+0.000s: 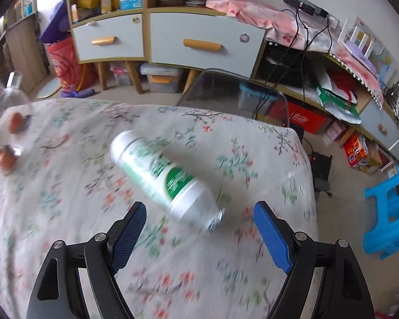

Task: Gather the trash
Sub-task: 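Grasp the white-green bottle lying on the table with the right gripper, then carry the white-green bottle over the bucket and open the right gripper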

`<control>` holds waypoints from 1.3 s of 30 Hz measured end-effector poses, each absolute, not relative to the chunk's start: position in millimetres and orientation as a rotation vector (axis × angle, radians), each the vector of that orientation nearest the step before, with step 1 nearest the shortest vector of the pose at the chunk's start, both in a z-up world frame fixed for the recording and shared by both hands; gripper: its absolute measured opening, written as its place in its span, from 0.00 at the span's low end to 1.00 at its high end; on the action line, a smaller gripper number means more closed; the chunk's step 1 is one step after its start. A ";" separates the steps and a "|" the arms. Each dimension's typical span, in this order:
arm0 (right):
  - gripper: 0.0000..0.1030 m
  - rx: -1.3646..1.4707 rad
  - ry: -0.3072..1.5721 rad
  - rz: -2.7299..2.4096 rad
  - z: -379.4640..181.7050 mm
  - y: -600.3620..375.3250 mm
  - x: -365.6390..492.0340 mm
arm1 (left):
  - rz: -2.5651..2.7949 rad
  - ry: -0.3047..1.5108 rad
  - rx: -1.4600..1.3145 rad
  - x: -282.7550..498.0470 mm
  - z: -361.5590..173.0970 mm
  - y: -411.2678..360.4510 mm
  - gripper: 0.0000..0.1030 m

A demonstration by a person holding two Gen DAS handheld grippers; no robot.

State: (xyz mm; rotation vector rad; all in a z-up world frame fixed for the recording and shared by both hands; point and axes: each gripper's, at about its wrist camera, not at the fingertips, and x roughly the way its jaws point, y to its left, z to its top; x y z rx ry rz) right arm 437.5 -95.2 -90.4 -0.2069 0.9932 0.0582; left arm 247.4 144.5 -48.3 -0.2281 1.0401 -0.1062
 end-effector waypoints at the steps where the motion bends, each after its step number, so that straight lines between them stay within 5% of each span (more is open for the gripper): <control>1: 0.82 -0.205 0.990 0.068 -92.6 -96.0 441.3 | -0.107 1.042 -0.234 248.5 -48.7 145.5 0.16; 4: 0.76 -0.178 0.981 0.116 -97.8 -98.4 445.2 | -0.110 1.048 -0.244 249.7 -49.5 145.5 0.16; 8: 0.43 -0.157 0.995 0.180 -99.3 -97.2 439.8 | -0.118 1.058 -0.232 250.9 -51.6 139.0 0.16; 12: 0.37 -0.171 0.994 0.234 -94.4 -92.7 418.9 | -0.128 1.061 -0.227 249.2 -50.9 133.8 0.16; 14: 0.26 -0.160 1.004 0.261 -91.5 -92.9 405.9 | -0.133 1.058 -0.220 246.9 -49.8 131.9 0.16; 39: 0.26 -0.117 1.148 0.131 -22.6 -157.9 189.2 | -0.311 1.017 -0.128 176.7 -22.9 59.6 0.16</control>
